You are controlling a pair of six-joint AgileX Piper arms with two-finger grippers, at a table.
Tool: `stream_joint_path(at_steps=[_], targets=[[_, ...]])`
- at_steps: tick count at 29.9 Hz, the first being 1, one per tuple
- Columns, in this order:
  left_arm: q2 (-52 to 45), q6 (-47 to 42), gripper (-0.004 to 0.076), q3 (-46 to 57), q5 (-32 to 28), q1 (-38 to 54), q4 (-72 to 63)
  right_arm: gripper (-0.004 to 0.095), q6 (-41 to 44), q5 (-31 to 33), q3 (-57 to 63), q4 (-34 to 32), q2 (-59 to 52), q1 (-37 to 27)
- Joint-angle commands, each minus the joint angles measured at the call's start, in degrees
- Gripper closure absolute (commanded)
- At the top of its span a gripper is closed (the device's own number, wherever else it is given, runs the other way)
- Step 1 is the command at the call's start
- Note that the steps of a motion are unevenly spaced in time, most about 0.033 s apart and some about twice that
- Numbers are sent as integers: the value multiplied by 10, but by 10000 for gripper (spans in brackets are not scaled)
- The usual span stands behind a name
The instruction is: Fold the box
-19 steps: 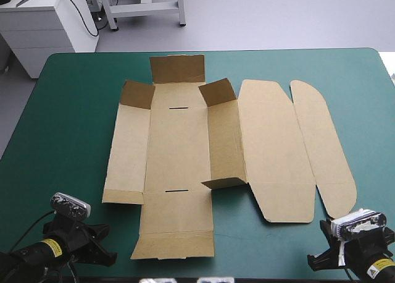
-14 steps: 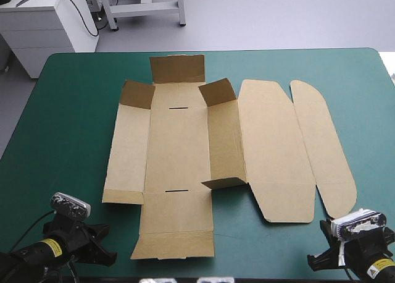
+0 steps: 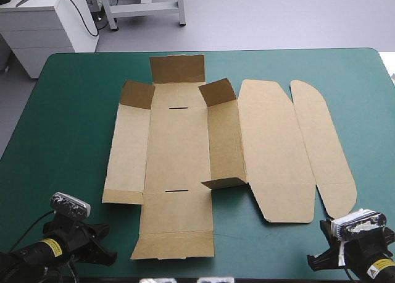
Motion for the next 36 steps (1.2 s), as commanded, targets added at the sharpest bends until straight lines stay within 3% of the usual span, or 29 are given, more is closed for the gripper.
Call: stream_joint_path(at_steps=[1, 10, 28, 31, 36], targets=[[4, -4, 732, -30, -34, 1, -13, 820, -2, -32, -16, 3, 9, 1], [40, -8, 732, -121, -50, 1, 23, 820, -2, -32, -16, 3, 9, 1], [383, 10, 708, -308, -73, 6, 35, 820, -2, -31, -16, 3, 9, 1], [423, 62, 708, -332, -59, 36, -21, 820, -2, -31, -16, 3, 9, 1], [477, 280, 708, -349, 19, 153, -281, 820, -2, -31, -16, 3, 9, 1]])
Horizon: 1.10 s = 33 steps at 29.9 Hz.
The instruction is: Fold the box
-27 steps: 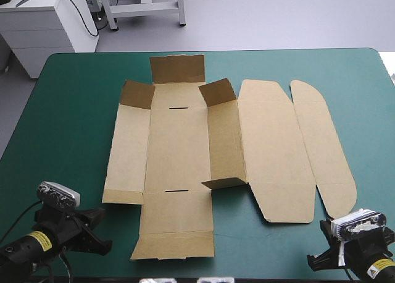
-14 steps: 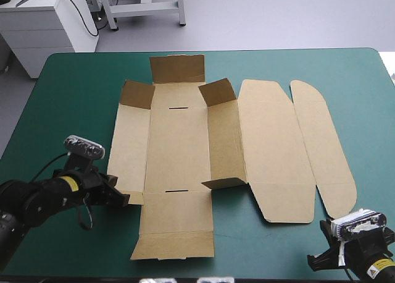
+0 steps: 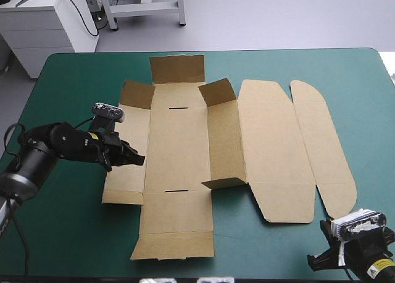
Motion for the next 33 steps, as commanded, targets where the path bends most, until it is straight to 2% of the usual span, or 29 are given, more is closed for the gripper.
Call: stream_joint_path(at_steps=[1, 4, 9, 14, 19, 22, 25, 29, 33], targets=[[20, 145, 708, -26, 65, 88, -192, 820, -2, -31, -16, 3, 9, 1], [34, 172, 708, -26, 128, 162, -226, 820, -2, -31, -16, 3, 9, 1], [37, 176, 708, -26, 160, 271, -211, 820, -2, -31, -16, 3, 9, 1], [37, 178, 710, -26, 168, 354, -187, 820, -2, -31, -16, 3, 9, 1], [37, 138, 701, -25, 118, 381, -163, 820, -2, -31, -16, 3, 9, 1], [43, 138, 620, -25, 122, 381, -158, 820, -2, -31, -16, 3, 9, 1], [60, 138, 479, -25, 137, 381, -164, 820, -2, -31, -16, 3, 9, 1], [91, 138, 333, -25, 158, 381, -169, 820, -2, -31, -16, 3, 9, 1], [138, 145, 302, -25, 197, 379, -207, 820, -2, -31, -16, 3, 9, 1]])
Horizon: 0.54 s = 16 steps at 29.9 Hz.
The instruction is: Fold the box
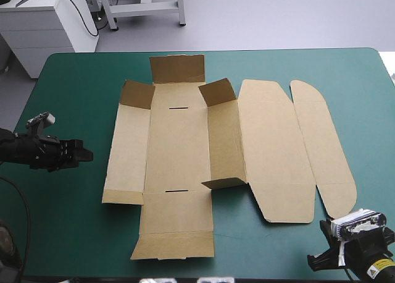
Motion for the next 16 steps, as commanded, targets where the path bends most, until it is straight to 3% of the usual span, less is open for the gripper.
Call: stream_joint_path(at_steps=[1, 16], targets=[[26, 8, 302, -17, 49, -3, -61, 820, -2, -31, -16, 3, 9, 1], [147, 21, 302, -16, 43, -134, -90, 820, -2, -31, -16, 3, 9, 1]])
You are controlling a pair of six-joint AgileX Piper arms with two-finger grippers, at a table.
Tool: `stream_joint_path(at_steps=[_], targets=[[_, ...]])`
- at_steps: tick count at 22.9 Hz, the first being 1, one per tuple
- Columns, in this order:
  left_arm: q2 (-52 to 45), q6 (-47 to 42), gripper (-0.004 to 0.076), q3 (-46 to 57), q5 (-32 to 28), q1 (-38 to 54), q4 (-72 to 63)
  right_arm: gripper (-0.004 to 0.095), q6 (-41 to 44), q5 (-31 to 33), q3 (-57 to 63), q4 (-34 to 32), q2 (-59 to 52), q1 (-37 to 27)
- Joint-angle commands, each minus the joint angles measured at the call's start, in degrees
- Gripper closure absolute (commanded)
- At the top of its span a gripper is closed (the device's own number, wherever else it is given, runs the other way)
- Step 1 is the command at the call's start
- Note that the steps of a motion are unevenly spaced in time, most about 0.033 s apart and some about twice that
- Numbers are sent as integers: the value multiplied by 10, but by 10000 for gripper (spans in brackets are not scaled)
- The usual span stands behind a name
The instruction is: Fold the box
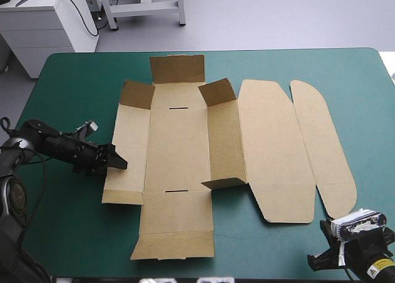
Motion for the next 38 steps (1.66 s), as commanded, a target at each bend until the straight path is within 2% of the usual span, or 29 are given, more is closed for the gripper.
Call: stream_joint_path(at_steps=[1, 7, 9, 10, 11, 14, 17, 20, 23, 26, 30, 33, 38], targets=[[-13, -7, 302, -15, 46, -23, -42, 820, -2, -31, -16, 3, 9, 1], [-10, -26, 307, -15, 44, -53, -49, 820, -2, -31, -16, 3, 9, 1], [-10, -37, 447, -15, 37, -56, -51, 820, -2, -31, -16, 3, 9, 1], [-10, -49, 668, -15, 23, -56, -48, 820, -2, -31, -16, 3, 9, 1], [-10, -46, 731, -15, 16, -56, -44, 820, -2, -31, -16, 3, 9, 1], [-10, -5, 732, -15, 36, -56, -32, 820, -2, -31, -16, 3, 9, 1], [-10, -10, 732, -15, 11, -56, -32, 820, -2, -31, -16, 3, 9, 1], [-11, -6, 732, -22, 12, -58, -41, 820, -2, -31, -16, 3, 9, 1], [-30, 26, 732, -62, 13, -98, -30, 820, -2, -31, -16, 3, 9, 1], [-41, 22, 732, -120, -11, -147, 13, 820, -2, -31, -16, 3, 9, 1], [-46, -2, 732, -203, -32, -212, 93, 820, -2, -31, -16, 3, 9, 1], [-47, -34, 732, -294, -54, -289, 216, 820, -2, -31, -16, 3, 9, 1], [-47, -55, 732, -365, -87, -377, 378, 820, -2, -31, -16, 3, 9, 1]])
